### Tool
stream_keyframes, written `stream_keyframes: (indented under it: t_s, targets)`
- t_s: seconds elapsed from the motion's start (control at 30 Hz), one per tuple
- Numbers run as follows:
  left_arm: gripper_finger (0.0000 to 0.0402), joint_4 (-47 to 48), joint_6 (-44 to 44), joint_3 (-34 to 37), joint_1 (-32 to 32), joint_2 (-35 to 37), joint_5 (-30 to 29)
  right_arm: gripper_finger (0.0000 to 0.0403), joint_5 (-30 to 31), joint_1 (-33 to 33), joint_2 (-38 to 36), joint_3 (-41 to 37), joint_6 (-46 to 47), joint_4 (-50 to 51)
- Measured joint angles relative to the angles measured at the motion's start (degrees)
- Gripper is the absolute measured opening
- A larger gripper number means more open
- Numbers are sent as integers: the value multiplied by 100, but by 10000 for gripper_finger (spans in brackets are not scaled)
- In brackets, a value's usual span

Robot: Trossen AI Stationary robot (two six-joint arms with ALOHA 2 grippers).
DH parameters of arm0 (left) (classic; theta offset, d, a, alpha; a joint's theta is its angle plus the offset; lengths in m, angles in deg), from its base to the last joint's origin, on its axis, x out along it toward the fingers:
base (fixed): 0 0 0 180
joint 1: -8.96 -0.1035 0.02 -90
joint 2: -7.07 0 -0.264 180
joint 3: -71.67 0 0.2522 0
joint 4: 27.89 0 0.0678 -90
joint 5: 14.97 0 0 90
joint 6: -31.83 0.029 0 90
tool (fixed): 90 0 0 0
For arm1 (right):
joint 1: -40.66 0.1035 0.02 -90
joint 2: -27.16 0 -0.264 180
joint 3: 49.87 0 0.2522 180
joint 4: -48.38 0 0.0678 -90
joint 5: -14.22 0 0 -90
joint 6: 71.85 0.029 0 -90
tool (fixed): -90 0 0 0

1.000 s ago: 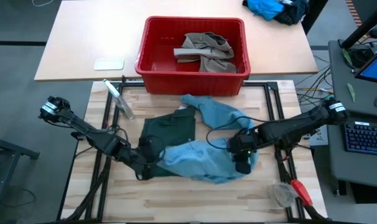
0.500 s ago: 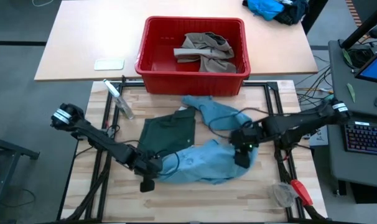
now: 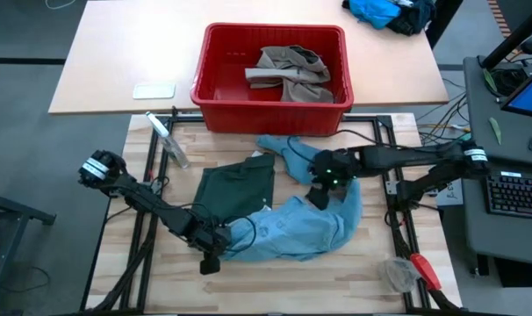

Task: Fold Laundry from Bin
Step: Fold the blue jeans

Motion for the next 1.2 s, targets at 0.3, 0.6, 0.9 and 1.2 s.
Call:
stream_keyframes:
  t_s: [0.3, 0.6, 0.9, 1.2]
  targets:
    - [7, -96, 149, 7, 2, -27, -149, 318, -1830, -132, 1299, -327, -224, -1132]
    - [7, -148, 150, 11, 2, -27, -303, 278, -2947, -63, 1918, 148, -584, -2226]
    - [9, -157, 136, 11, 0, -29, -389, 43, -2720, 394, 884, 428, -1362, -2202]
    - [12, 580, 0, -258, 16, 270, -382, 18, -431, 716, 179, 387, -688, -800]
